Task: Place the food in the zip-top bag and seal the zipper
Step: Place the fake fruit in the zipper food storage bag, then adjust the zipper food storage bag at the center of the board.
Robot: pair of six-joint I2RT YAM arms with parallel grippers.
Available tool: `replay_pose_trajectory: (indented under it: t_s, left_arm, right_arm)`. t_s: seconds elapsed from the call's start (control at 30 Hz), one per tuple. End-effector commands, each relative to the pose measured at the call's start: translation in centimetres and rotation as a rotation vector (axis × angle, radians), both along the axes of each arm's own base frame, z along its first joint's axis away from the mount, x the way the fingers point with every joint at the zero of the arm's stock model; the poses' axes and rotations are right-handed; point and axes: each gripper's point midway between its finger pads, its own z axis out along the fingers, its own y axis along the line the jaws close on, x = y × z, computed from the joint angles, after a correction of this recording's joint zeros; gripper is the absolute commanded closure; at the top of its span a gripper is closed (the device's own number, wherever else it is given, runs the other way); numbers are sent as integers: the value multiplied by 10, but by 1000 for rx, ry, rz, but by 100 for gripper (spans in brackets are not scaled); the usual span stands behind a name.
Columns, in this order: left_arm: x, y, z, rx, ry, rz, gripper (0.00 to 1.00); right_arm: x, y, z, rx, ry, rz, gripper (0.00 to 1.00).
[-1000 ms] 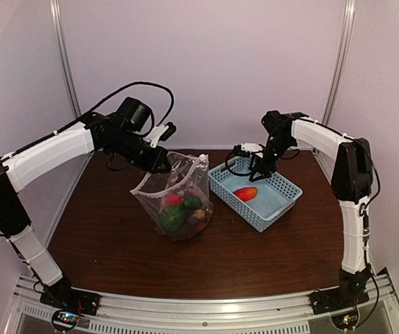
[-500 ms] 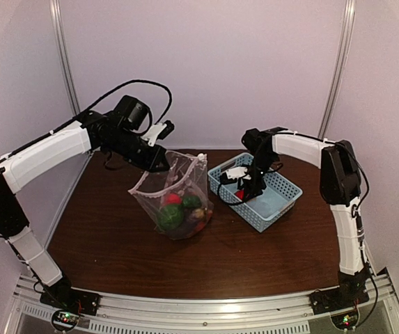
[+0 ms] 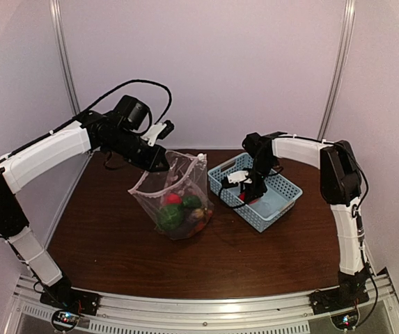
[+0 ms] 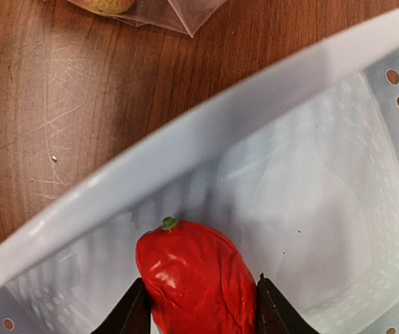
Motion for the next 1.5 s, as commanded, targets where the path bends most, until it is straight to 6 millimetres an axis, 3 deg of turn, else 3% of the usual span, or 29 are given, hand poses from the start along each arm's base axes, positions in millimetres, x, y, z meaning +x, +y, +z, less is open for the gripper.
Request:
replay_pose_trajectory:
  t_s: [0.0,0.13,0.27,0.6,0.67,0.77,0.9,1.1,1.27,1.47]
  left_arm:
    - [2,-3,21,-41,-41,5,100]
    - [2,-4,22,-46,-41,2,100]
    - [3,-6,22,-55,-43,0,100]
    - [8,-21,22,-104,-23,-23,100]
    - [7,-22,24,-113,-24,-24,100]
    - [7,-23,25,-119,-24,-28,100]
    - [6,-23,28,-125,-29,-32,100]
    - [5,-24,29,-135,-27,-41,100]
    - [4,-26,28,-145,-26,-46,100]
    - [5,-28,32,-164,-32,-47,100]
  right_arm:
    - [14,-20,11,-10,-41,-89,61]
    - [18,-26,48,112,-7,-174,67]
    - [7,-15,114,317,12,-217,70]
    - [-56,65,305,898,-2,-148,72]
    - [-68,80,332,1001,19,-123,72]
    - [-82,104,357,1089,126,-92,72]
    - [-97,136,379,1208,253,-44,71]
    - [-119,172,373,1236,378,10,71]
    - [-129,185,371,1288,461,39,70]
    - [-130,186,356,1330,534,37,67]
